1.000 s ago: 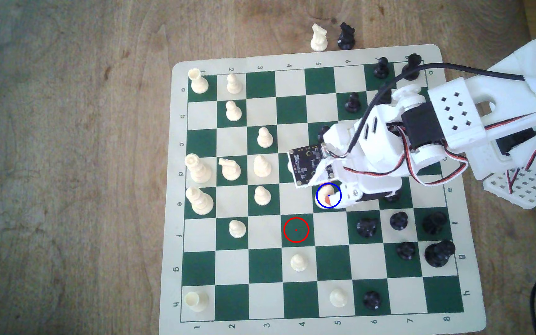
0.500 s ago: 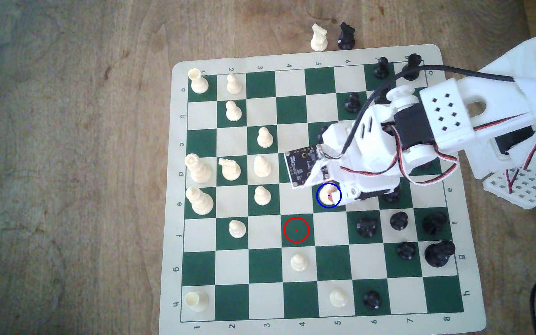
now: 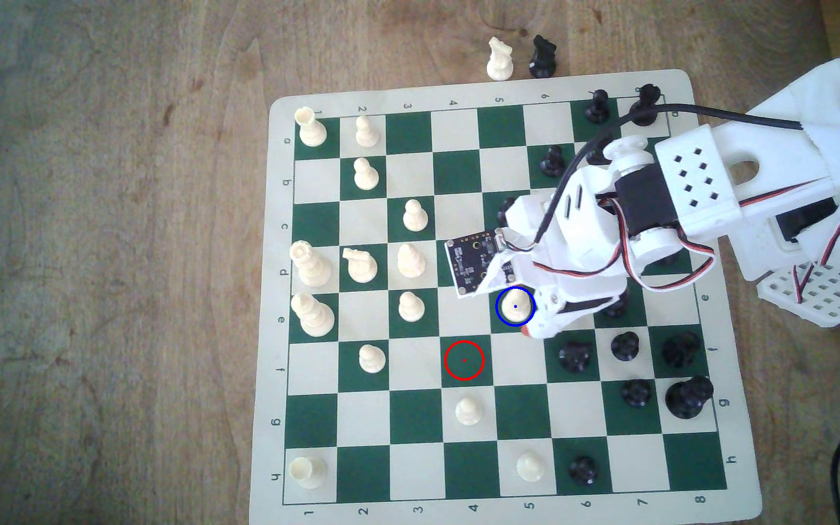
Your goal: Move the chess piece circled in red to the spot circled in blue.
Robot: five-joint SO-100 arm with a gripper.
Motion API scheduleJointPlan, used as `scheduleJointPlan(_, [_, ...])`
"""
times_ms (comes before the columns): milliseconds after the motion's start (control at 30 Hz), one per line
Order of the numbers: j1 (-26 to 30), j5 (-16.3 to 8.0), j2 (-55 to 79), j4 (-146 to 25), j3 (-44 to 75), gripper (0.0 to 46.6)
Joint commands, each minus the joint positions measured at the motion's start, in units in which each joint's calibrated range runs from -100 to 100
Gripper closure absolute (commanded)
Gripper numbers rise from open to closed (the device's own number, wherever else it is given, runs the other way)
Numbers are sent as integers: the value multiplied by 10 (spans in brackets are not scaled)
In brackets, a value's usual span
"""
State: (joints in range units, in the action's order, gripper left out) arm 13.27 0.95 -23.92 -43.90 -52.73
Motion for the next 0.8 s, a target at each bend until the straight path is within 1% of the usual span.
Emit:
scheduleJointPlan(0, [-3, -4, -66, -21, 28, 287])
scheduleJointPlan(133, [-15, -13, -107, -52, 26, 284])
scheduleJointPlan(267, [-22, -19, -197, -67, -12, 287])
scheduleJointPlan(367, [-41, -20, -311, -65, -73, 301])
scheduleJointPlan(433, [-56, -18, -364, -52, -108, 301])
scheduleJointPlan(467, [-74, -16, -420, -34, -145, 311])
scheduleJointPlan(533, [-89, -11, -496, -2, -195, 351])
scheduleJointPlan(567, [-92, -10, -537, 16, -220, 389])
scheduleJointPlan(600, [-103, 7, -628, 59, -280, 458])
scheduleJointPlan(667, [-110, 7, -718, 89, -327, 464])
scheduleJointPlan(767, [-118, 7, -718, 150, -331, 462])
